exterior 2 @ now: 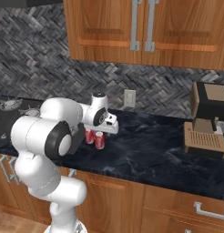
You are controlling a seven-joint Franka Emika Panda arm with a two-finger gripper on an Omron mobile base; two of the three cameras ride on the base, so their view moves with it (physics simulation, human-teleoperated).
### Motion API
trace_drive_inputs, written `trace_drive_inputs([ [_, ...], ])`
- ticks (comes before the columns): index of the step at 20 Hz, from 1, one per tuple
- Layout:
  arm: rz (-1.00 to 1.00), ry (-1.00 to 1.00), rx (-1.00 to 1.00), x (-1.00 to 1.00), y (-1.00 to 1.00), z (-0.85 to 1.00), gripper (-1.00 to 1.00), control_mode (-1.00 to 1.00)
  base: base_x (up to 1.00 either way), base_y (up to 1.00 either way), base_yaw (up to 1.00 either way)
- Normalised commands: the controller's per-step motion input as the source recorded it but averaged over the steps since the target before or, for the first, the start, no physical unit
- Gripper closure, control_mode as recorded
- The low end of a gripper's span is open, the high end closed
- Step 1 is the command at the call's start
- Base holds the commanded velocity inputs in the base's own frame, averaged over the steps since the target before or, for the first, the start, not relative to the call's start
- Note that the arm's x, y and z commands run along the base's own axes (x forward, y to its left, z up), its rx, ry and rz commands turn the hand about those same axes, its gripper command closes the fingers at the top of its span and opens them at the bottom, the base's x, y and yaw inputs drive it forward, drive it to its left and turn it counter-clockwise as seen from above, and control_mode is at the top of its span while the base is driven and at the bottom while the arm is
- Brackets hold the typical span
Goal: Four empty soda cans are scattered around the kitchen. Gather all the cans and cluster them next to the stove for recycling.
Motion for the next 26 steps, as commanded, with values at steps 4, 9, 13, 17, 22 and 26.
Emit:
trace_drive_inputs([
  [4,0.0,-0.03,-0.01,-0.17,-0.02,0.38,-1.0,-1.0,0.0,0.0,0.0],
  [9,0.0,-0.04,0.0,-0.37,-0.01,0.34,-1.0,-1.0,0.0,0.0,0.0],
  [13,0.0,-0.07,-0.02,-0.64,0.0,0.18,-1.0,-1.0,0.0,0.0,0.0],
  [17,0.0,-0.01,-0.01,-0.55,0.06,0.26,-1.0,-1.0,0.0,0.0,0.0],
  [22,0.01,-0.05,-0.01,-0.59,0.16,0.28,-1.0,-1.0,0.0,0.0,0.0],
  [26,0.0,-0.06,0.0,-0.53,0.15,0.34,-1.0,-1.0,0.0,0.0,0.0],
])
